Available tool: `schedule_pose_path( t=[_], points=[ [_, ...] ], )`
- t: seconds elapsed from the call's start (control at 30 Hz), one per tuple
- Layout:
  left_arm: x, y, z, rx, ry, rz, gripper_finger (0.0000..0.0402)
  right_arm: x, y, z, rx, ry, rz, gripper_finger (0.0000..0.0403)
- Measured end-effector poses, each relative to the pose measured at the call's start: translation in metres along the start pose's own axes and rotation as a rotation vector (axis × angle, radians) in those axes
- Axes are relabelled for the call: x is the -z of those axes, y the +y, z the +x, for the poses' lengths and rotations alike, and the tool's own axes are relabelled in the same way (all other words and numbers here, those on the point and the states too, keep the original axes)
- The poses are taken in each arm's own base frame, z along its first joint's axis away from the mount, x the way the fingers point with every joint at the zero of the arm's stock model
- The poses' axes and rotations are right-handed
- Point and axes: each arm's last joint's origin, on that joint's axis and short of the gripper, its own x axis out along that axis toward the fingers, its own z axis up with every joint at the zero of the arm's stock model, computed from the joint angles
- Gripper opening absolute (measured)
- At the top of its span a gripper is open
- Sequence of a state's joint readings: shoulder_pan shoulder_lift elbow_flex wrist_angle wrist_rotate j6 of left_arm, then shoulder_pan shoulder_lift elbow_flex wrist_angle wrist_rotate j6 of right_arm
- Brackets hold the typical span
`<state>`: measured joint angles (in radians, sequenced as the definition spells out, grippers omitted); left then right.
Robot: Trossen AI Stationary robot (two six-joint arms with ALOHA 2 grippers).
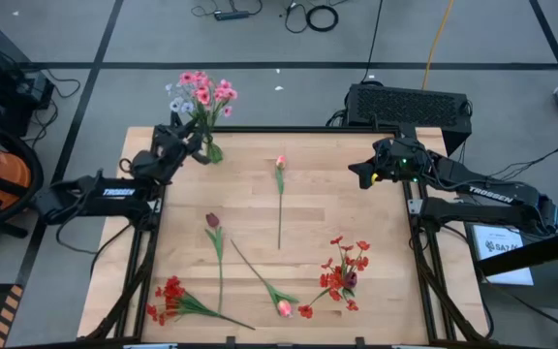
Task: Sort flowers into vase by color
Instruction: Put the red tulip into the transparent vase
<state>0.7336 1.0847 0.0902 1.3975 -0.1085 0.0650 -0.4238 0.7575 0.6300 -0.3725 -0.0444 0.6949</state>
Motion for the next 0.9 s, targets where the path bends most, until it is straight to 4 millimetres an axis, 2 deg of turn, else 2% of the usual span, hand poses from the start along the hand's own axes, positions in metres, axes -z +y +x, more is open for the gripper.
schedule_pose_path(
  t=[0.2, 0.4, 0.47, 0.6, 0.7, 0.77, 0.9],
  points=[
    [-0.019, -0.012, -0.006, 0.071, -0.103, -0.055, 0.0134, 0.0, 0.0, 0.0, -0.002, 0.001, -0.002, 0.0],
    [-0.038, -0.035, -0.013, 0.131, -0.152, -0.152, 0.0134, 0.0, 0.0, 0.0, -0.003, 0.002, -0.028, 0.0],
    [-0.041, -0.049, -0.008, 0.178, -0.053, -0.132, 0.0134, 0.0, 0.0, 0.0, -0.003, 0.003, -0.034, 0.0],
    [-0.042, -0.087, 0.005, 0.329, 0.322, 0.017, 0.0134, 0.0, 0.0, 0.0, -0.003, 0.001, -0.034, 0.0],
    [-0.049, -0.109, 0.008, 0.36, 0.546, 0.111, 0.0134, 0.0, 0.0, 0.002, 0.002, 0.005, -0.049, 0.0],
    [-0.055, -0.119, 0.01, 0.362, 0.604, 0.113, 0.0134, 0.0, 0.0, 0.003, 0.008, 0.009, -0.05, 0.0],
    [-0.069, -0.134, 0.012, 0.384, 0.605, 0.008, 0.0134, 0.001, -0.001, 0.009, 0.023, 0.029, -0.024, 0.0]
  ],
)
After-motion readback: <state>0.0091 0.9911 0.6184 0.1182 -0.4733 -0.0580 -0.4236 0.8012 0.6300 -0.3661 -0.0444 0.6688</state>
